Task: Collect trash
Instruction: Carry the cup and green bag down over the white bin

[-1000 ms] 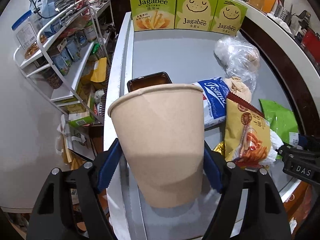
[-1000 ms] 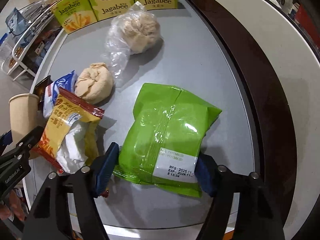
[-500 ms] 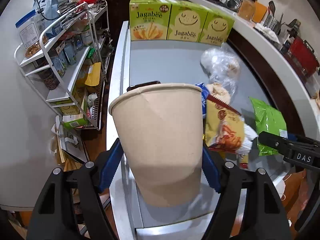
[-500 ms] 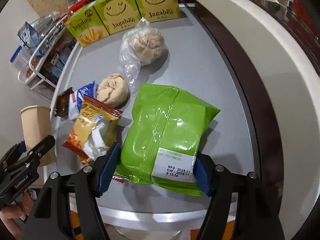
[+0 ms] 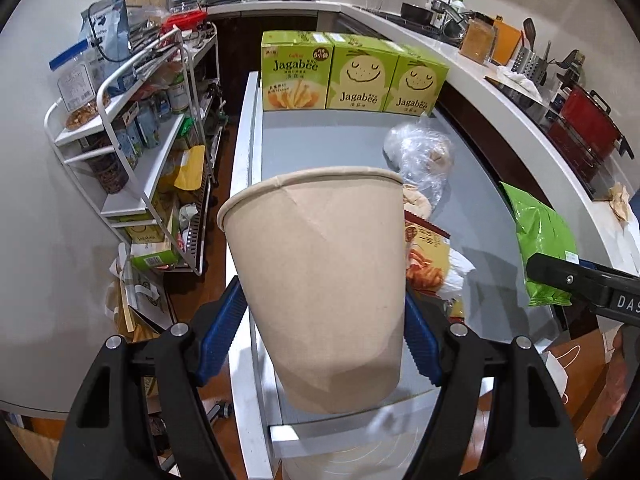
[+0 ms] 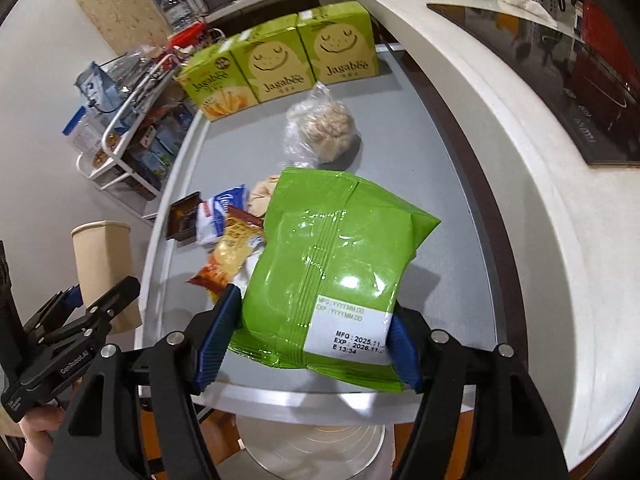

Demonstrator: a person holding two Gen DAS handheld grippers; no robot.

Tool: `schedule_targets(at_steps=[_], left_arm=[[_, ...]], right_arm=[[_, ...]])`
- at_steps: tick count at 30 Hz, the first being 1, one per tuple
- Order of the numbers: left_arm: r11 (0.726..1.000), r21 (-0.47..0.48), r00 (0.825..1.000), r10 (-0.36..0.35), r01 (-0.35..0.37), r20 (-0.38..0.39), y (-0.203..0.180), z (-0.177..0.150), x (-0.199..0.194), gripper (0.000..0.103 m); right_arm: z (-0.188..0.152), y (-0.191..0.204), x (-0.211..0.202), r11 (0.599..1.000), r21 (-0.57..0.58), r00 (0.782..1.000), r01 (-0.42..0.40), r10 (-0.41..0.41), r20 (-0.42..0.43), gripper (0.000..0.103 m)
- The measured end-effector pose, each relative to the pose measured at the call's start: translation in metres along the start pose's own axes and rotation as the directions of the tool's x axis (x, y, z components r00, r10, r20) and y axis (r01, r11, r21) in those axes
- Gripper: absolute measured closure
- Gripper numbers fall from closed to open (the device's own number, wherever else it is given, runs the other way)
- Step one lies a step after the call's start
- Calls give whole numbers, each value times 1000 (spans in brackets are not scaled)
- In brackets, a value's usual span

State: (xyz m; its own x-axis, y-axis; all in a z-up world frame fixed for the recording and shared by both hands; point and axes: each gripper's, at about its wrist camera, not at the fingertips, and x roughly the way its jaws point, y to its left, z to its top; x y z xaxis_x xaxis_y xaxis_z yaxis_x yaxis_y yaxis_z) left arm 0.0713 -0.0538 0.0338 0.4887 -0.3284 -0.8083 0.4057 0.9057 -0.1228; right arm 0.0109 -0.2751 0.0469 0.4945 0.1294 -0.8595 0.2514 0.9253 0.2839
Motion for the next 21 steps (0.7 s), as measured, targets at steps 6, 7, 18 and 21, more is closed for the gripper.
schedule_targets(at_steps=[6, 7, 18, 21], left_arm=[[1000, 23, 1000, 3, -4, 26, -7, -11, -21, 29], [1000, 28, 1000, 2, -3, 29, -7, -15, -26, 29], [996, 89, 1000, -24, 23, 8, -17, -51, -52, 29], [992, 127, 1000, -27, 28, -13, -22, -65, -56, 29]], right_arm=[[-16, 7, -21, 998, -48, 1000, -30, 30, 8, 36], [-18, 9, -24, 998, -56, 999, -36, 37, 7, 36], [-56, 24, -52, 981, -164, 995, -101, 98, -24, 36], [-68, 27, -54, 972, -208, 993, -111, 103, -51, 36]])
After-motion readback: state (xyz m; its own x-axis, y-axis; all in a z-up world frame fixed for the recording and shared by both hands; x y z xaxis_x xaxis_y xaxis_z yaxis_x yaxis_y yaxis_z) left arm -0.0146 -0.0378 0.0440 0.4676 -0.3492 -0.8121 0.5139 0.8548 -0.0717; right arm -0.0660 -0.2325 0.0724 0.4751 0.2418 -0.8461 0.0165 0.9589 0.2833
